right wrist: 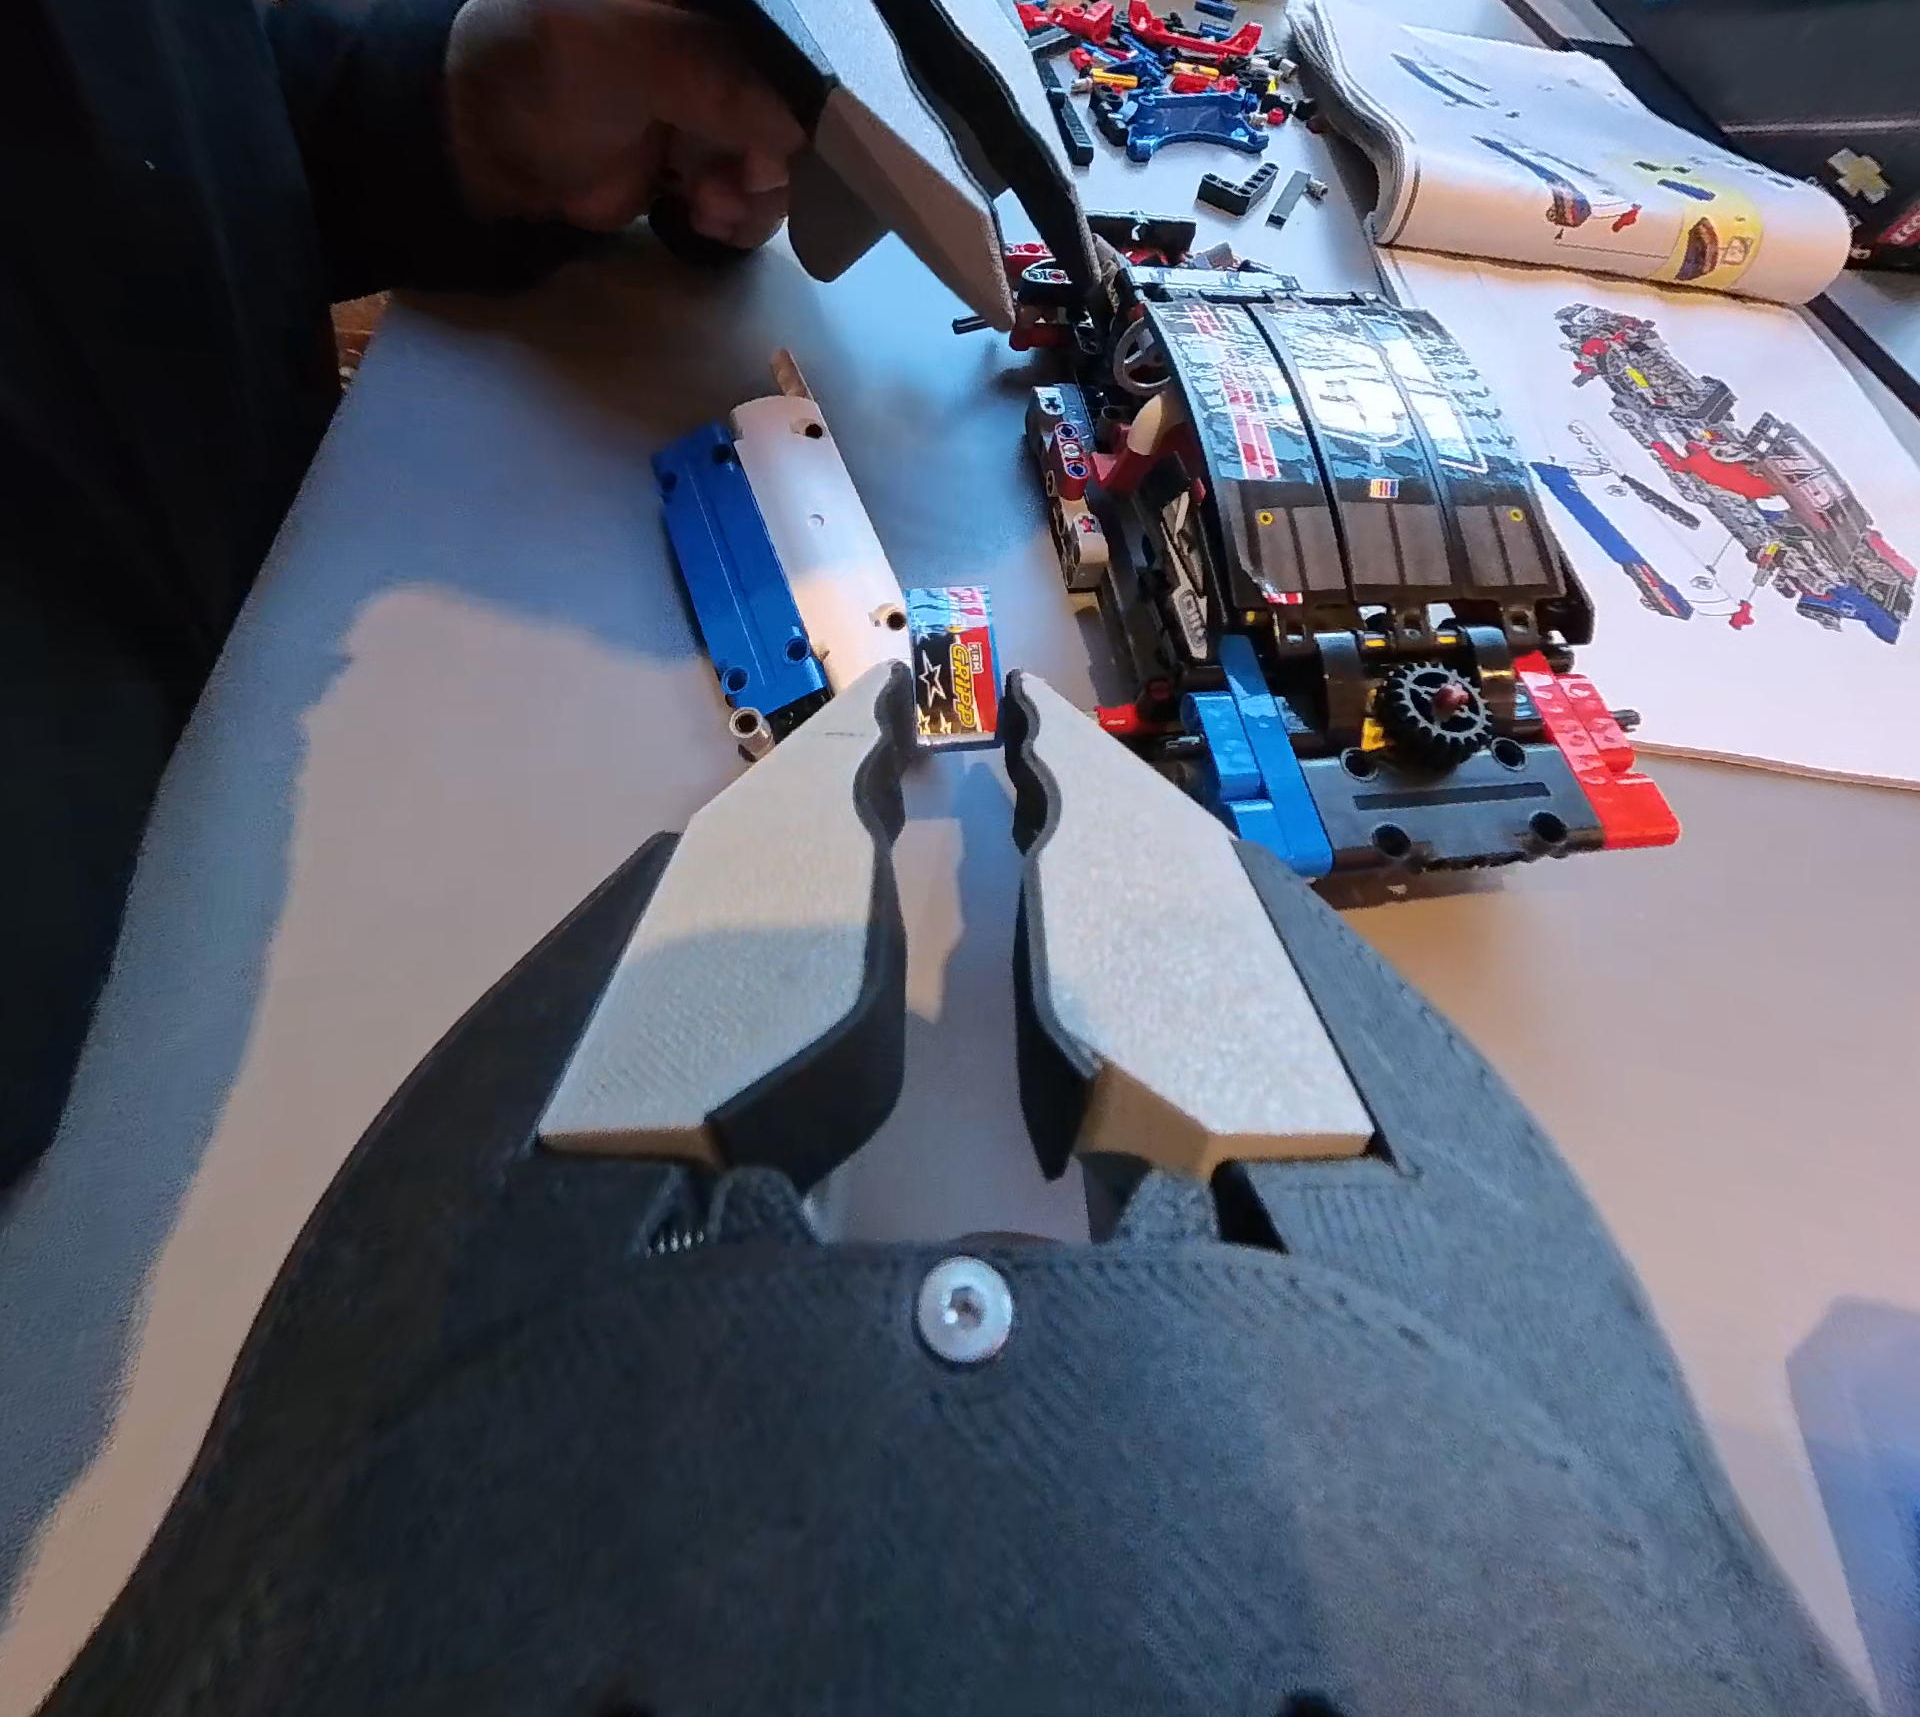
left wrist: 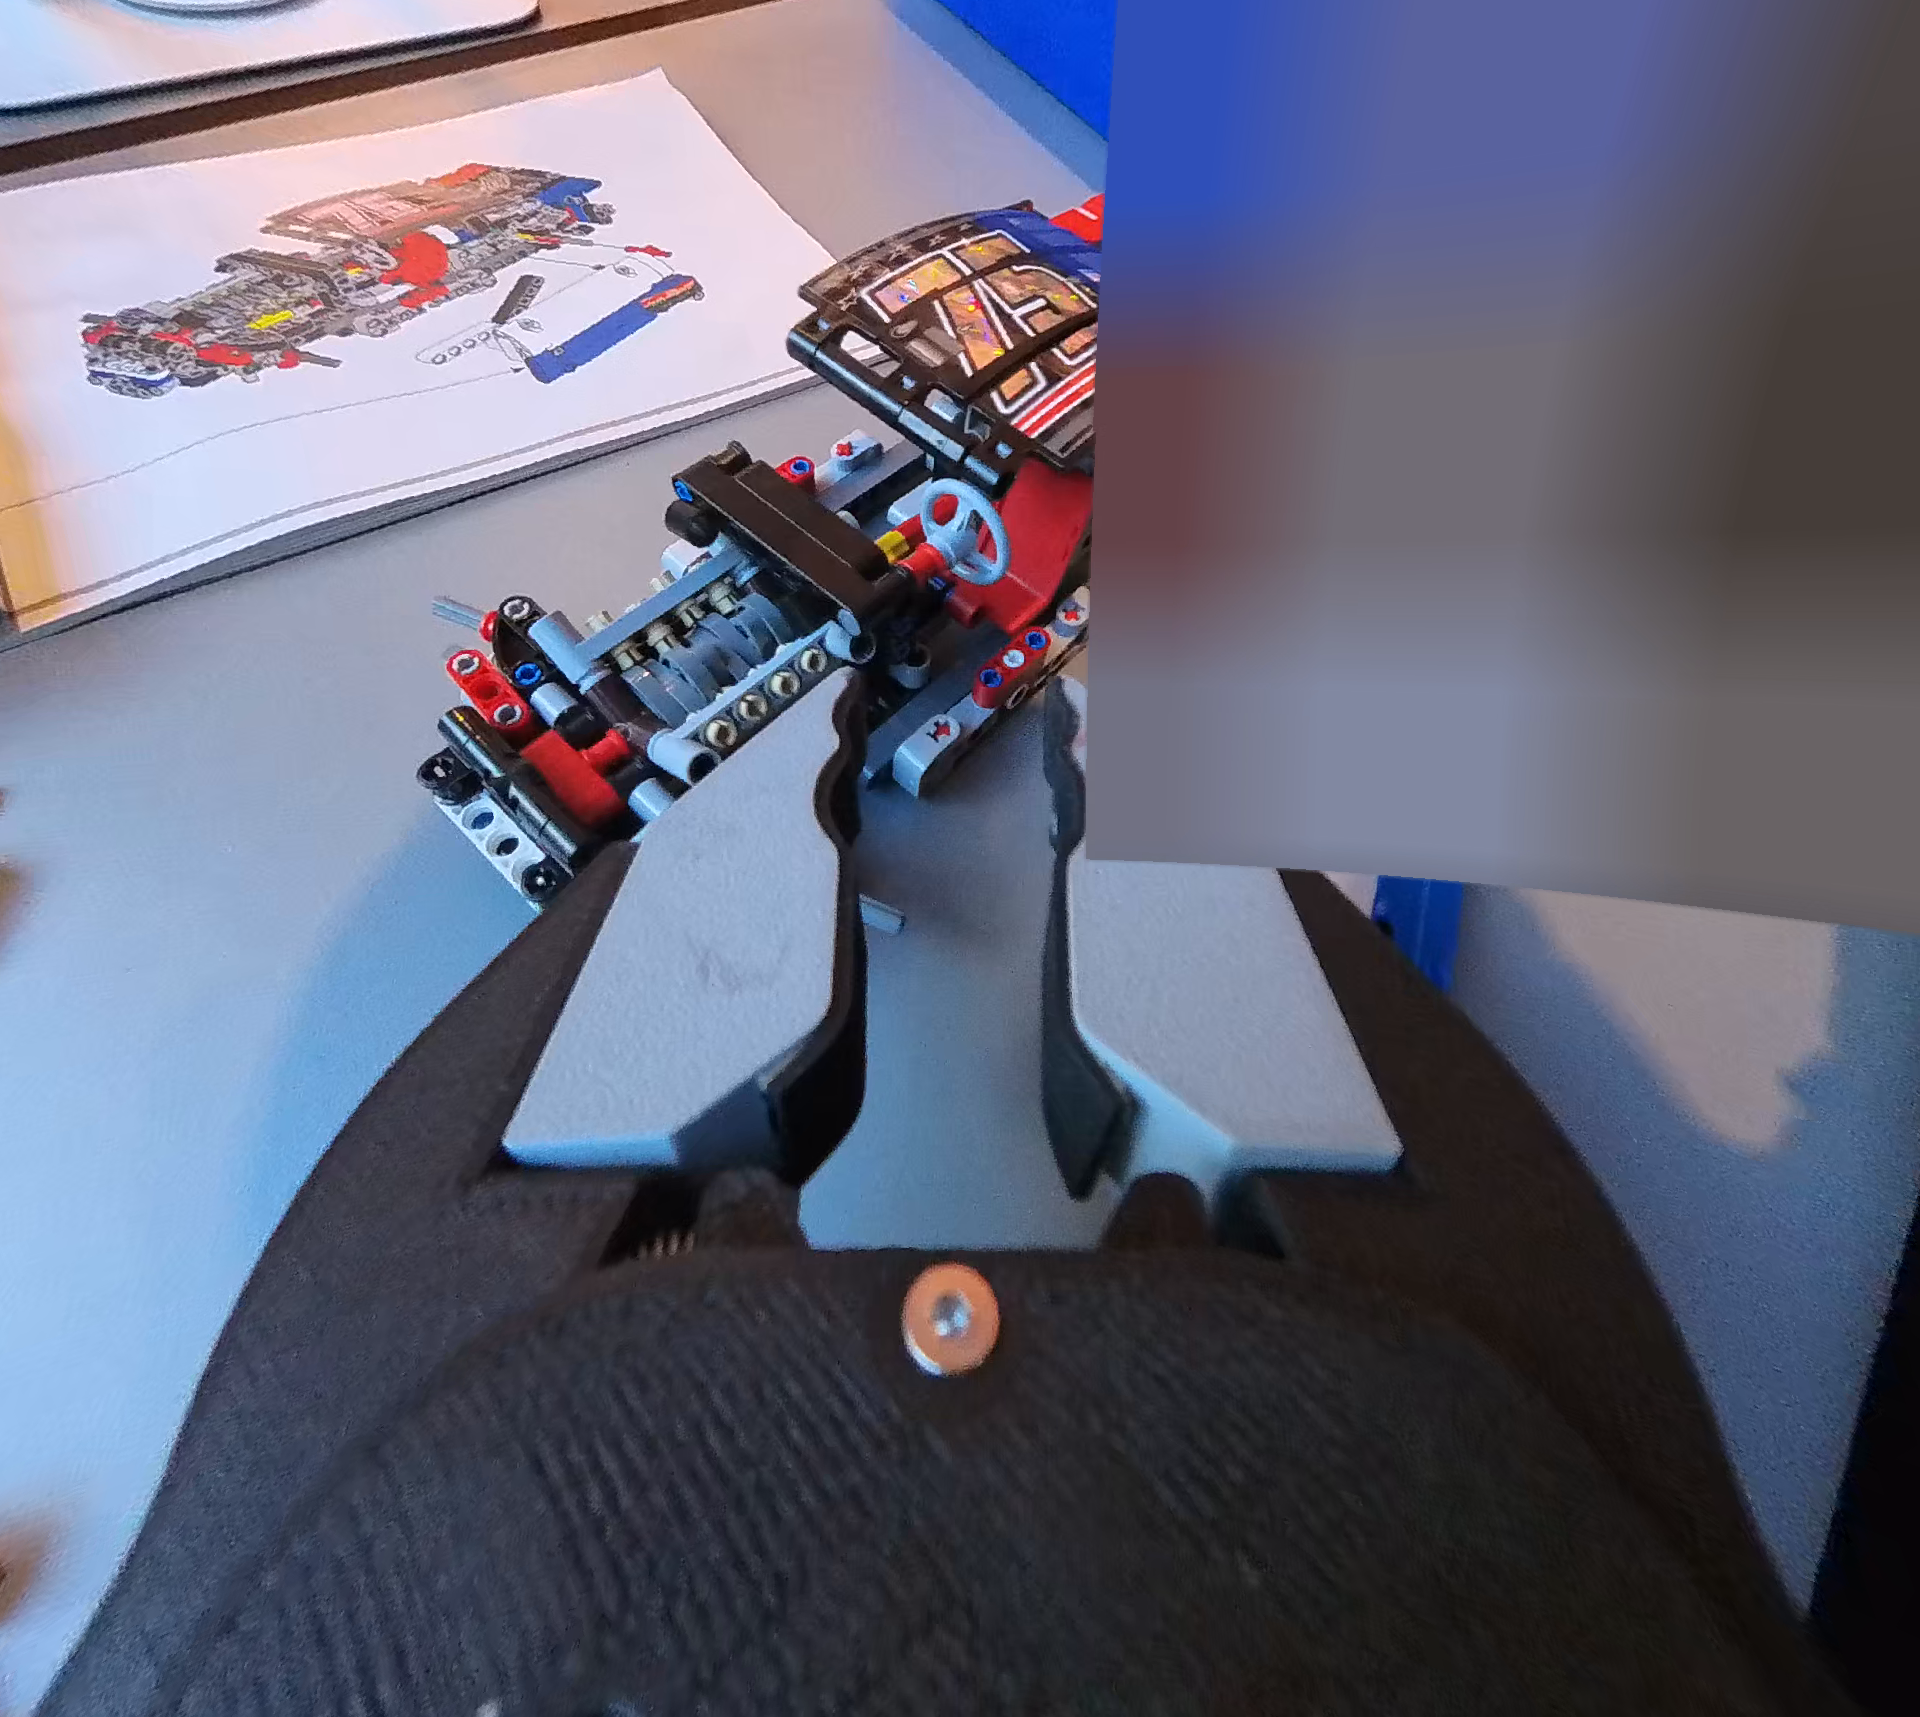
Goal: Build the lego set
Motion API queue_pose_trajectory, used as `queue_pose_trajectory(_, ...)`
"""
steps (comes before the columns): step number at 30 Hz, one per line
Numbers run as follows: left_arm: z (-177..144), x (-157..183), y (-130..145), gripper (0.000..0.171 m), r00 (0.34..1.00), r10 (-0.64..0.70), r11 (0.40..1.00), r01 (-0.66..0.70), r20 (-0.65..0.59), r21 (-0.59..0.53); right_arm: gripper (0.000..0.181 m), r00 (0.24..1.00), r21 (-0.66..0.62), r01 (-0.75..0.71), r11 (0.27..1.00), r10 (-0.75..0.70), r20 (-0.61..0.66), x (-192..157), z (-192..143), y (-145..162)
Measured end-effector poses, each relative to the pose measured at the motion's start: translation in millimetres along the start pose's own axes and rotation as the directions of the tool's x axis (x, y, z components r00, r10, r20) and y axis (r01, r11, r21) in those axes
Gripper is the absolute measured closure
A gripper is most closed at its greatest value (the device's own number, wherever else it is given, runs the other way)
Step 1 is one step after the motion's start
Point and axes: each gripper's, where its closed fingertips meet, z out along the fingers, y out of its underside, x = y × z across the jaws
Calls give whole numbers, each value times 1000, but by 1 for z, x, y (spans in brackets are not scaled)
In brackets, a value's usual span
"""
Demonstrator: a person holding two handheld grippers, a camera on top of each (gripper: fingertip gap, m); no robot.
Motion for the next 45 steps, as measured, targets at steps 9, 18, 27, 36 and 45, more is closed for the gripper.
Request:
queue_pose_trajectory(9, 2, 1, 2, 142, 1000, 5, 1000, -5, -7, -16, 166, 1000, 5, -1, 1000, 1, 7, -1, -2, 0)
queue_pose_trajectory(18, 2, 1, 2, 142, 1000, 2, 1000, -2, -11, -19, 166, 1000, -3, 3, 1000, -3, 8, -1, -2, 1)
queue_pose_trajectory(27, 3, 1, 3, 143, 1000, -1, 1000, 0, -14, -24, 166, 1000, -3, 2, 1000, -2, 9, -2, -2, 1)
queue_pose_trajectory(36, 4, 2, 5, 143, 1000, 1, 999, -2, -19, -35, 166, 998, -5, -56, 998, 56, 16, 3, -1, 2)
queue_pose_trajectory(45, 8, 32, 3, 147, 984, 139, 990, -142, -111, -19, 167, 974, 1, -198, 980, 197, 109, 0, -7, 2)
